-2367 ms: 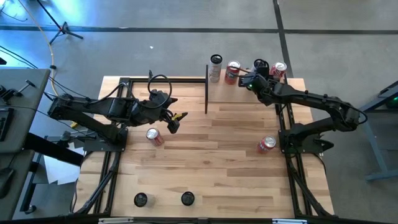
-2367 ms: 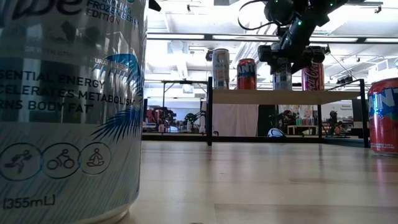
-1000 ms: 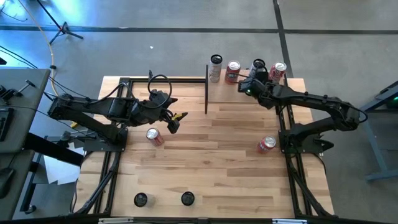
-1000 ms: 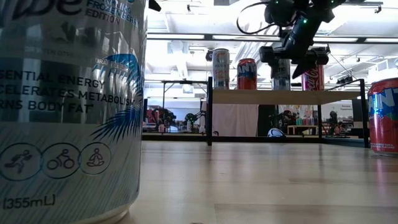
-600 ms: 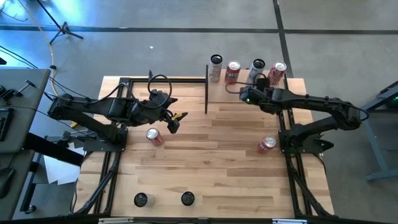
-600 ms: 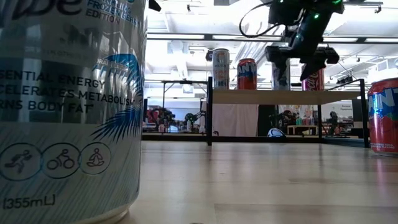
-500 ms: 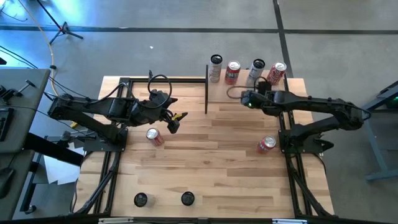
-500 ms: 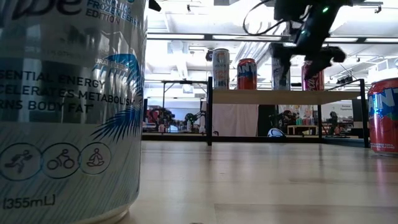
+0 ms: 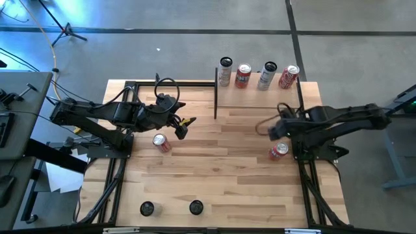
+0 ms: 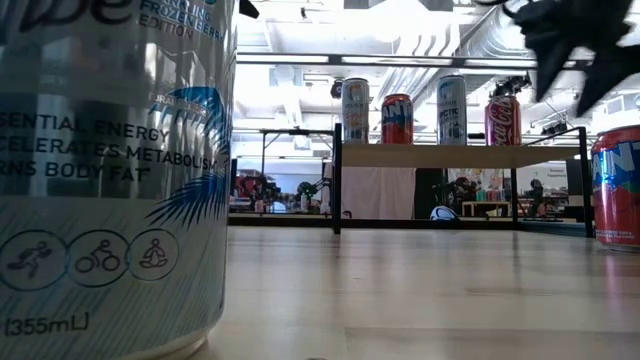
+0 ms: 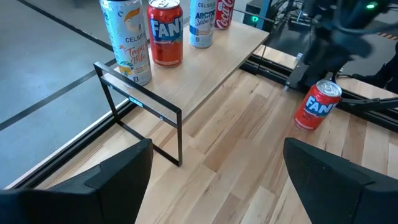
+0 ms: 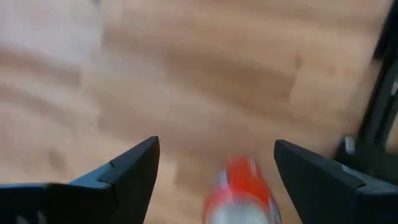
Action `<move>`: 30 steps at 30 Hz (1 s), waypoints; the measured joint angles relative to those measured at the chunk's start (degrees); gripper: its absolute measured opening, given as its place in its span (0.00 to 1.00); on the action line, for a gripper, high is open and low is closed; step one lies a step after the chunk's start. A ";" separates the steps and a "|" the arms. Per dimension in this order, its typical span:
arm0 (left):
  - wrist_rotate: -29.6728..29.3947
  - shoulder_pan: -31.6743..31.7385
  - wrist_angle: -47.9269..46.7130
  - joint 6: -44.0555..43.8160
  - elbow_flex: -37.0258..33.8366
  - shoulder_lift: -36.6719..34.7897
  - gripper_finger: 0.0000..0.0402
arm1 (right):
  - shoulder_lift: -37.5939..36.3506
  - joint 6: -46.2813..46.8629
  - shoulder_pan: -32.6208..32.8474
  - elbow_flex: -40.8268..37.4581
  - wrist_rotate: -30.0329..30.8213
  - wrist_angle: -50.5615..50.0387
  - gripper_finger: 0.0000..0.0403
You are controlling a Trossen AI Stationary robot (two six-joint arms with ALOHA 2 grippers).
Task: Place canned beverage on shelf
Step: Put the red white soda can on the shelf aligned with the other red white soda can
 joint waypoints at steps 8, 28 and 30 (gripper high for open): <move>-0.01 0.01 -0.01 0.00 0.00 0.00 0.84 | -1.04 2.86 8.62 0.00 -10.28 -4.90 0.75; 0.00 0.01 -0.02 0.00 0.00 0.00 0.84 | 5.12 12.82 18.48 0.00 -14.81 -2.75 0.75; -0.01 0.01 -0.02 0.00 0.00 0.00 0.84 | 5.20 12.88 18.53 0.03 -14.41 -2.43 0.75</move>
